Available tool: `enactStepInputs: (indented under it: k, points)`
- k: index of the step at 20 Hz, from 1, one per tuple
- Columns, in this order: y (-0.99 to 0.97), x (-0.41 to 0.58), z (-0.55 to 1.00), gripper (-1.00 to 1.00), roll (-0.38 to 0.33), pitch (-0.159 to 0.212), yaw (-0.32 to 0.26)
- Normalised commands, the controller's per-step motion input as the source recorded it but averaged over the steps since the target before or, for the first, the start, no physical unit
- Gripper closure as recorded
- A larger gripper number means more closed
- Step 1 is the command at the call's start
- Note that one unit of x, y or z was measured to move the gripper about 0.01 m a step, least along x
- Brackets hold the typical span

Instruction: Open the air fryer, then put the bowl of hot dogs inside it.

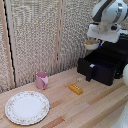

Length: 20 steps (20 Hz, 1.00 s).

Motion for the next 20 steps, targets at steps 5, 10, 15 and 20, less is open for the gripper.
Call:
enactStepInputs:
  k: [5, 10, 15, 20]
  points:
    - [-0.50, 0.000, -0.28, 1.00, 0.000, 0.000, -0.114]
    - [-0.45, 0.000, -0.26, 1.00, 0.000, -0.005, -0.109]
    - [-0.19, 0.000, -0.36, 1.00, -0.035, -0.010, -0.083]
    - [0.04, -0.037, -0.50, 1.00, -0.096, 0.000, -0.143]
